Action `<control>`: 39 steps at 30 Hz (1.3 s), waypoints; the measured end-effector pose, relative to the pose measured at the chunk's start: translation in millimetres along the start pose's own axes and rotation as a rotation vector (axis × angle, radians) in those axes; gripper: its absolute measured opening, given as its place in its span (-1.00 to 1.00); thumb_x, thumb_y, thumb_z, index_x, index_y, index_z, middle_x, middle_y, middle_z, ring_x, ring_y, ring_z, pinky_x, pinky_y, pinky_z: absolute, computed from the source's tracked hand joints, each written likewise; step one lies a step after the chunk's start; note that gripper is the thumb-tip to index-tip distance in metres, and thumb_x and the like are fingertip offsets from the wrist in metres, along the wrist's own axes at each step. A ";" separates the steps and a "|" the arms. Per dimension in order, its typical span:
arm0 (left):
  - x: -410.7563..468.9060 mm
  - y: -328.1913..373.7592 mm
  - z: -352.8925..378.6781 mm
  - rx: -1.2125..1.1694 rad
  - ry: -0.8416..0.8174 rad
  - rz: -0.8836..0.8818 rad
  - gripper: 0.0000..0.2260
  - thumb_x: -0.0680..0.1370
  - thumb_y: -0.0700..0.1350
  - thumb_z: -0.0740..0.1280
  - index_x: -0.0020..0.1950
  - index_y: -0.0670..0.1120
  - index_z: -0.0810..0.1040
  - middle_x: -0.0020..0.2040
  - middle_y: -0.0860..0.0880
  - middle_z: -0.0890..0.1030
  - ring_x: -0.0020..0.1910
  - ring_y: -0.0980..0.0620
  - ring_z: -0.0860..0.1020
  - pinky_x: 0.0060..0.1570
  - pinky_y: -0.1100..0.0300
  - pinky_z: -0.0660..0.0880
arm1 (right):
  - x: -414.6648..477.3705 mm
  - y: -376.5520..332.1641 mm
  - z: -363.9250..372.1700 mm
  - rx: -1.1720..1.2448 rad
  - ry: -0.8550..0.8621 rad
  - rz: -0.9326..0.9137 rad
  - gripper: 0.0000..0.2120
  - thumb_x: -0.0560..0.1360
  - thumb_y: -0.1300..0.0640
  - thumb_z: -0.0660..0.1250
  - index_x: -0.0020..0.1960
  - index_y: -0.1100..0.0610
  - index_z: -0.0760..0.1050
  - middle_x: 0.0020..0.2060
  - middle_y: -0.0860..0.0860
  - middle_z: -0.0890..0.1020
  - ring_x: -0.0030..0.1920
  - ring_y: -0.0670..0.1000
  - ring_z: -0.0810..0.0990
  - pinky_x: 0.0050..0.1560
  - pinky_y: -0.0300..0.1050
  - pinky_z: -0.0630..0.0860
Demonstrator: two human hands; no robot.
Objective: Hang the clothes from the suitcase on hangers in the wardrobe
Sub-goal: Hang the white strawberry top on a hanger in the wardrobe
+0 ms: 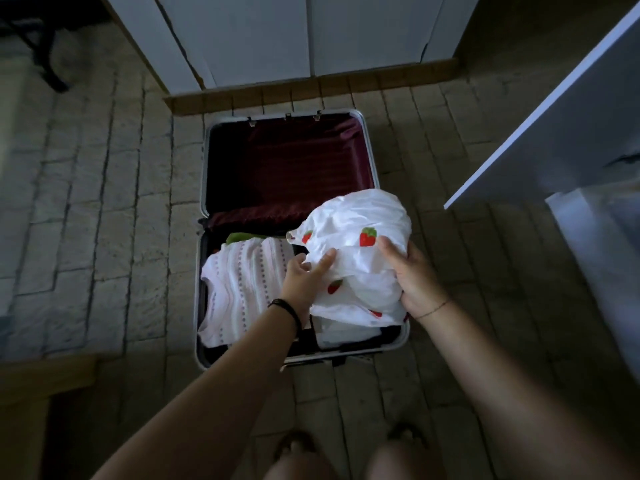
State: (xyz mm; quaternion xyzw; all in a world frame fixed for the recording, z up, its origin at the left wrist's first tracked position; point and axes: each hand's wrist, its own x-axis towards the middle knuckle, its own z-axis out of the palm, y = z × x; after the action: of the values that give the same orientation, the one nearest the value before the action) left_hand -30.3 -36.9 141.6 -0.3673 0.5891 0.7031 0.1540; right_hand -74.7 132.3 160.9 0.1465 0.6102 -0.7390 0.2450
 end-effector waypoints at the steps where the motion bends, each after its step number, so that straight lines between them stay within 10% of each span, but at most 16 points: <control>1: -21.9 22.6 -2.1 -0.012 -0.028 0.017 -0.30 0.28 0.29 0.48 0.28 -0.07 0.46 0.15 -0.08 0.61 0.05 -0.07 0.63 0.00 0.01 0.59 | -16.1 -23.2 7.2 0.018 -0.017 -0.012 -0.74 0.52 0.02 0.33 0.18 0.06 0.54 0.03 0.05 0.68 0.06 0.07 0.66 0.07 0.08 0.59; 8: -175.2 190.7 -3.6 0.013 -0.046 0.221 -0.54 0.32 0.21 0.47 -0.08 -0.15 0.52 -0.13 -0.18 0.59 -0.14 -0.13 0.58 -0.08 -0.17 0.54 | -141.2 -192.5 50.7 -0.047 -0.048 -0.120 -0.69 0.48 0.06 0.35 0.20 0.11 0.53 0.08 0.07 0.67 0.09 0.07 0.64 0.08 0.05 0.58; 15: -347.4 383.5 16.1 0.294 -0.172 0.469 -0.65 0.49 0.07 0.40 -0.36 -0.09 0.39 -0.39 -0.04 0.46 -0.37 0.00 0.47 -0.35 0.09 0.48 | -258.7 -394.0 72.3 -0.304 0.031 -0.368 -0.43 0.38 -0.14 0.39 0.33 0.00 0.36 0.21 -0.12 0.51 0.23 -0.04 0.50 0.10 -0.09 0.49; 22: -483.8 498.2 35.8 0.749 -0.355 0.741 -0.57 0.43 0.14 0.43 -0.24 -0.22 0.43 -0.29 -0.13 0.46 -0.37 -0.04 0.48 -0.30 -0.13 0.55 | -346.9 -569.1 117.0 -0.513 -0.256 -0.602 -0.23 0.23 -0.41 0.33 0.32 -0.03 0.38 0.27 -0.10 0.47 0.32 -0.19 0.40 0.22 -0.36 0.39; 26: -528.1 515.9 38.7 0.919 -0.453 0.884 -0.38 0.31 0.31 0.38 -0.02 -0.25 0.57 -0.09 -0.28 0.63 -0.15 -0.18 0.61 0.00 -0.14 0.55 | -370.0 -592.6 125.2 -0.584 -0.450 -0.496 -0.25 0.16 -0.55 0.27 0.29 -0.30 0.37 0.35 -0.07 0.44 0.38 -0.12 0.35 0.45 0.02 0.21; 32: -559.1 522.0 33.6 0.926 -0.527 0.969 -0.93 0.46 -0.03 0.44 -0.17 0.15 0.61 -0.16 0.16 0.64 -0.15 0.26 0.59 -0.03 0.35 0.51 | -394.6 -590.6 133.9 -0.503 -0.699 -0.312 -0.16 0.21 -0.42 0.37 0.30 0.09 0.44 0.20 0.09 0.57 0.19 0.03 0.55 0.18 -0.10 0.51; 39: -560.9 524.2 14.6 0.817 -0.491 0.952 -0.74 0.43 0.00 0.46 0.01 -0.14 0.64 -0.04 -0.10 0.68 -0.03 -0.03 0.65 0.07 0.01 0.58 | -410.5 -585.6 125.2 -0.516 -0.655 -0.256 -0.28 0.14 -0.39 0.45 0.12 0.09 0.59 0.05 0.09 0.67 0.08 0.06 0.63 0.08 -0.07 0.57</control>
State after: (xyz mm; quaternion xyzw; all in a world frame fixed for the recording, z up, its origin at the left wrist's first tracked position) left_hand 7.4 -37.4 908.6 0.1909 0.8532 0.4782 0.0832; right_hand -37.6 164.8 885.3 -0.2386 0.6781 -0.5943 0.3606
